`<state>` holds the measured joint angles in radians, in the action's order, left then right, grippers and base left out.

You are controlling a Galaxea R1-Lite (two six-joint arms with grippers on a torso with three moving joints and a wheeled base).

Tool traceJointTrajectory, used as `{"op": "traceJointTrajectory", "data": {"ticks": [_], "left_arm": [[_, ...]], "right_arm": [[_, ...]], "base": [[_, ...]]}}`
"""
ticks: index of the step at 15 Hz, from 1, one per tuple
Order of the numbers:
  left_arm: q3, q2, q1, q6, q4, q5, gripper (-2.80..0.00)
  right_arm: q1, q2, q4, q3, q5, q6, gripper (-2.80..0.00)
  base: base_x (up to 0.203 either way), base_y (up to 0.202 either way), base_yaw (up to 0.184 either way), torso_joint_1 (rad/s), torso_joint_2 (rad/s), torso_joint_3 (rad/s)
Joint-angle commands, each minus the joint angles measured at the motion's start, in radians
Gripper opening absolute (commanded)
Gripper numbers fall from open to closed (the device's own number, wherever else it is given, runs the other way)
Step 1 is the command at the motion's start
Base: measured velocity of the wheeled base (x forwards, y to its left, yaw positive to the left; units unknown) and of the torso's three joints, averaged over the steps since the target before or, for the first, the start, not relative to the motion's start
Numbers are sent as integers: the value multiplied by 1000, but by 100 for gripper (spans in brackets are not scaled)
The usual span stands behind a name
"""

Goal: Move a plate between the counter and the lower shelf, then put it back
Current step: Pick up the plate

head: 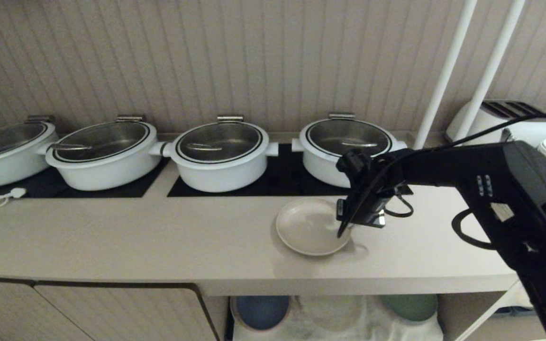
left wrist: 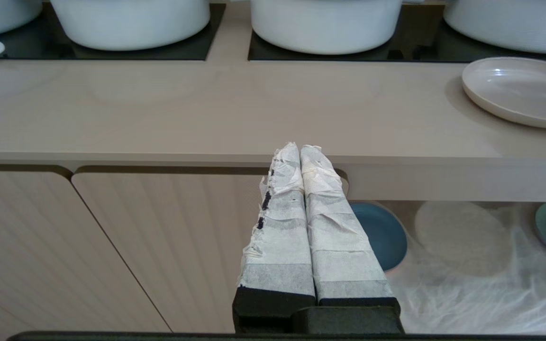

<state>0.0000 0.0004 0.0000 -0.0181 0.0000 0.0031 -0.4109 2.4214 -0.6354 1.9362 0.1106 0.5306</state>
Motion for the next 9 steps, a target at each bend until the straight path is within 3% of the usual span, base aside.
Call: {"op": "traceJointTrajectory", "data": {"ticks": [1,9], "left_arm": [[0,0,0,0,0,0,-280],[0,0,0,0,0,0,-280]], "right_arm": [[-2,-30,-1,-11,0,8,-280],[-1,-109,8,-91,-1,100,-280]], "base": [[0,0,0,0,0,0],[0,0,0,0,0,0]]}}
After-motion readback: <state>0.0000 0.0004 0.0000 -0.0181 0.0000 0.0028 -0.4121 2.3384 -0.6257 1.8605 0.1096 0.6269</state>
